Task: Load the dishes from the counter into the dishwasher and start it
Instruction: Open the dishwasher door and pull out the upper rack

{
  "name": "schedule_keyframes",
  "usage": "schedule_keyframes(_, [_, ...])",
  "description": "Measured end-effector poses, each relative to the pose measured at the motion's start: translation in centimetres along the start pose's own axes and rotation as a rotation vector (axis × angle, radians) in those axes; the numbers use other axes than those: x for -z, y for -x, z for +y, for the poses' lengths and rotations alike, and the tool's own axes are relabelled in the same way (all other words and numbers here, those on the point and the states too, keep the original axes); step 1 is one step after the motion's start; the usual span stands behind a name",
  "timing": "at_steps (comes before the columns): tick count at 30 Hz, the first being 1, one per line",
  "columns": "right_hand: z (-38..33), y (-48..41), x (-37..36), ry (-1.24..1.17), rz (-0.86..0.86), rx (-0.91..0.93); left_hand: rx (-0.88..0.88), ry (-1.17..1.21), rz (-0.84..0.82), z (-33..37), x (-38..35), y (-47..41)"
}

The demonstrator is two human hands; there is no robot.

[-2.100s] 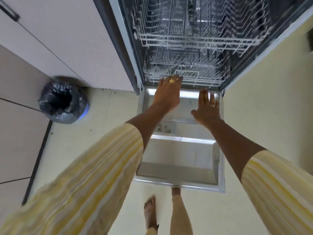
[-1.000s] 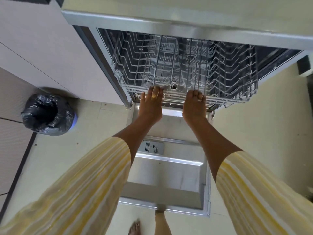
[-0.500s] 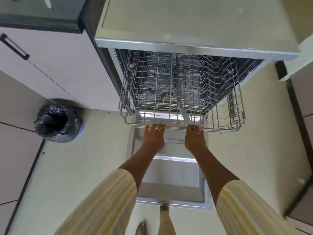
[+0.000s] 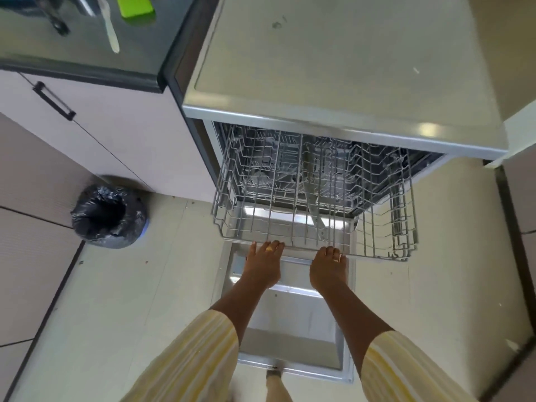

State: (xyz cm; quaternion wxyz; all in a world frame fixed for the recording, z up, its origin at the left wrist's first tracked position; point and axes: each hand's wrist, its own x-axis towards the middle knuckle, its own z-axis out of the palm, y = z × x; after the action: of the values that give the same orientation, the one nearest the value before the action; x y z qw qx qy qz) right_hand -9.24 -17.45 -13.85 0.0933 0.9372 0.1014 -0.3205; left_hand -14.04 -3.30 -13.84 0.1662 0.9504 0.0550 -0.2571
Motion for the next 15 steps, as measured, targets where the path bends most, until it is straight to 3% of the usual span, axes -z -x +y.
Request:
schedule_keyframes(7, [-5.0,2.4,0.9,0.037,0.088,0.179,0.075,0.074,0.058,-3.7,1.4,4.3])
schedule_keyframes(15, [-19.7,8.4,5.0,0.041,0.275,0.405,0.111,0.058,0.162,-16.5,8.4,13.1])
